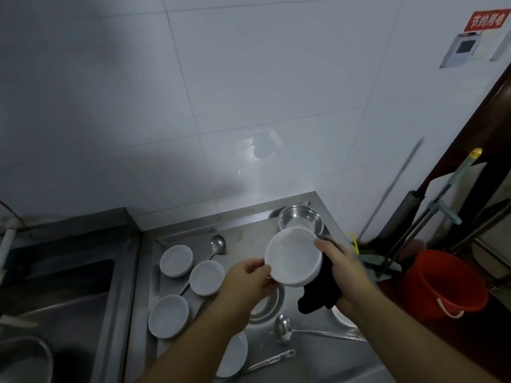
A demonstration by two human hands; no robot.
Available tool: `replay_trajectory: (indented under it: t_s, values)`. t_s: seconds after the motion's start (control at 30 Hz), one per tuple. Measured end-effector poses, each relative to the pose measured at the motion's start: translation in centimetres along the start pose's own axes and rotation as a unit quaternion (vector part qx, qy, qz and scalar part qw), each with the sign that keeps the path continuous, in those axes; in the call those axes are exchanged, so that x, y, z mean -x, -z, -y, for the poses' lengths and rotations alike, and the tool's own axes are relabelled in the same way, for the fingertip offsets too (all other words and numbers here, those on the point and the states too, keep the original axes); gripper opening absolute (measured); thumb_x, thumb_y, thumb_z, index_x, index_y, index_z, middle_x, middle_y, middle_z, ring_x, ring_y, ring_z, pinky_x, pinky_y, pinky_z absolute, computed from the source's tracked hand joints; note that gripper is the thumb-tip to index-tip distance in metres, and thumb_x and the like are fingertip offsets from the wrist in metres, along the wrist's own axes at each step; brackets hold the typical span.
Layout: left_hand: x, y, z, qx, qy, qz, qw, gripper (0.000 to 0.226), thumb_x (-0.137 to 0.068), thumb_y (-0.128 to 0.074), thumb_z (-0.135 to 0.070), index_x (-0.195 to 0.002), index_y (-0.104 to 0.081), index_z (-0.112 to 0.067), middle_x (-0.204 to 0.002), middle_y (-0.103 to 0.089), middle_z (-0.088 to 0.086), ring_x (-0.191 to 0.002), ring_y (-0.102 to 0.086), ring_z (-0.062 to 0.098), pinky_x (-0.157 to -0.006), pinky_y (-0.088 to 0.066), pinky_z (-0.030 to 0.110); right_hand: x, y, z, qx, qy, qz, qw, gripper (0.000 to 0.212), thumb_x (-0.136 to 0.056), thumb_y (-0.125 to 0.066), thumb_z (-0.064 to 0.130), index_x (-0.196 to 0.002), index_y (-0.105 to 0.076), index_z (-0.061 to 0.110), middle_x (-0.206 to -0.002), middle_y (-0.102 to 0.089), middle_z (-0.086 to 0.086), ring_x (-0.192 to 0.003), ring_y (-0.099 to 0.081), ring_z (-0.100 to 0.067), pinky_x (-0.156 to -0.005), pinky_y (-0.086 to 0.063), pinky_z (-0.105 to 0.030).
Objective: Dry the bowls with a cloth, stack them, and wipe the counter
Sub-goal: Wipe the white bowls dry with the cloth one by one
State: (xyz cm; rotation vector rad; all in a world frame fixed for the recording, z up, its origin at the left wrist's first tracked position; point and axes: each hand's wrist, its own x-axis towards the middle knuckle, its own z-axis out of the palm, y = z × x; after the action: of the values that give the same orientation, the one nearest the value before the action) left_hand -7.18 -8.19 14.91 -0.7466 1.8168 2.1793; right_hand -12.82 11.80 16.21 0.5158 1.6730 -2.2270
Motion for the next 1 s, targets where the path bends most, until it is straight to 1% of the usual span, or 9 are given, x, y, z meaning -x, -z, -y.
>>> replay_trajectory:
  t_s: [0.03, 0.13, 0.33, 0.47, 0.57, 0.73, 0.8, 0.9, 1.0]
  values:
    - [-0.5, -0.7, 0.4, 0.046, 0.023, -0.006, 0.999, 0.021, -0.102, -0.066, -0.009, -0.122, -0.068, -0.006, -0.110, -0.079, 0.019, -0.100, -0.079, 0.031, -0.089, -0.065, 0.043, -0.7, 0.7, 0.0, 0.008, -0.004, -0.001, 1.000, 0.050, -0.071, -0.089, 0.043, -0.113, -0.076, 0.019, -0.088, -0.079, -0.010, -0.070, -0.076, -0.034, -0.055, -0.058, -0.041]
    - [-2.6, -2.6, 1.2, 0.091, 0.051, -0.022, 0.994, 0.025, -0.100, -0.066, -0.002, -0.125, -0.065, -0.003, -0.115, -0.076, 0.025, -0.101, -0.078, 0.037, -0.086, -0.066, 0.046, -3.1, 3.0, 0.1, 0.035, -0.022, -0.008, 0.999, 0.008, -0.086, -0.083, 0.022, -0.092, -0.079, 0.025, -0.076, -0.078, -0.008, -0.061, -0.074, -0.030, -0.054, -0.059, -0.040]
    - [-7.4, -6.2, 3.6, 0.066, 0.096, -0.047, 0.992, 0.031, -0.096, -0.069, -0.001, -0.126, -0.067, -0.006, -0.108, -0.080, 0.018, -0.095, -0.080, 0.033, -0.078, -0.066, 0.040, -9.5, 7.8, 0.3, 0.171, -0.047, -0.036, 0.983, 0.031, -0.083, -0.080, -0.003, -0.106, -0.069, 0.014, -0.083, -0.073, -0.016, -0.053, -0.068, -0.024, -0.048, -0.057, -0.036]
    - [-10.8, -9.3, 5.2, 0.087, 0.147, -0.068, 0.983, 0.028, -0.095, -0.064, 0.004, -0.122, -0.069, -0.002, -0.105, -0.080, 0.020, -0.092, -0.080, 0.033, -0.081, -0.066, 0.044, -14.3, 10.2, 0.4, 0.279, -0.039, -0.027, 0.959, 0.037, -0.077, -0.083, -0.003, -0.103, -0.070, 0.019, -0.091, -0.075, -0.010, -0.060, -0.069, -0.017, -0.053, -0.054, -0.030]
    - [-13.2, -11.4, 5.8, 0.090, 0.161, -0.084, 0.979, 0.023, -0.094, -0.064, 0.005, -0.115, -0.070, -0.003, -0.098, -0.081, 0.016, -0.086, -0.081, 0.030, -0.069, -0.066, 0.037, -18.2, 11.4, 0.9, 0.335, -0.052, -0.007, 0.941, 0.039, -0.075, -0.085, 0.000, -0.104, -0.069, 0.019, -0.093, -0.074, -0.007, -0.075, -0.071, -0.020, -0.062, -0.055, -0.029]
    - [-17.6, -13.5, 7.7, 0.085, 0.178, -0.127, 0.972, 0.016, -0.097, -0.062, 0.004, -0.109, -0.071, -0.004, -0.102, -0.078, 0.020, -0.085, -0.079, 0.029, -0.060, -0.063, 0.032, -24.0, 12.5, 0.0, 0.369, -0.074, 0.019, 0.926, 0.034, -0.073, -0.083, -0.003, -0.096, -0.069, 0.017, -0.087, -0.070, -0.009, -0.074, -0.065, -0.022, -0.064, -0.054, -0.031]
    - [-19.3, -13.8, 9.1, 0.085, 0.184, -0.133, 0.970, 0.014, -0.097, -0.064, 0.003, -0.101, -0.073, -0.007, -0.099, -0.080, 0.019, -0.088, -0.079, 0.031, -0.065, -0.065, 0.037, -25.9, 12.9, -1.1, 0.382, -0.081, 0.025, 0.920, 0.032, -0.075, -0.081, -0.003, -0.094, -0.066, 0.018, -0.087, -0.068, -0.006, -0.076, -0.062, -0.020, -0.065, -0.053, -0.032]
    - [-21.6, -14.2, 11.1, 0.076, 0.196, -0.151, 0.966, 0.015, -0.095, -0.066, 0.003, -0.104, -0.075, -0.006, -0.102, -0.080, 0.020, -0.096, -0.078, 0.036, -0.084, -0.066, 0.051, -27.9, 13.4, -3.2, 0.420, -0.074, 0.023, 0.904, 0.030, -0.076, -0.080, 0.005, -0.097, -0.064, 0.020, -0.090, -0.066, -0.003, -0.083, -0.061, -0.025, -0.075, -0.054, -0.040]
    - [-23.4, -14.0, 13.0, 0.073, 0.214, -0.164, 0.960, 0.017, -0.095, -0.067, 0.001, -0.107, -0.076, -0.008, -0.102, -0.080, 0.019, -0.096, -0.078, 0.035, -0.087, -0.065, 0.050, -28.9, 14.1, -5.2, 0.439, -0.065, 0.018, 0.896, 0.031, -0.076, -0.079, 0.015, -0.086, -0.057, 0.034, -0.086, -0.064, 0.004, -0.078, -0.061, -0.018, -0.065, -0.051, -0.034]
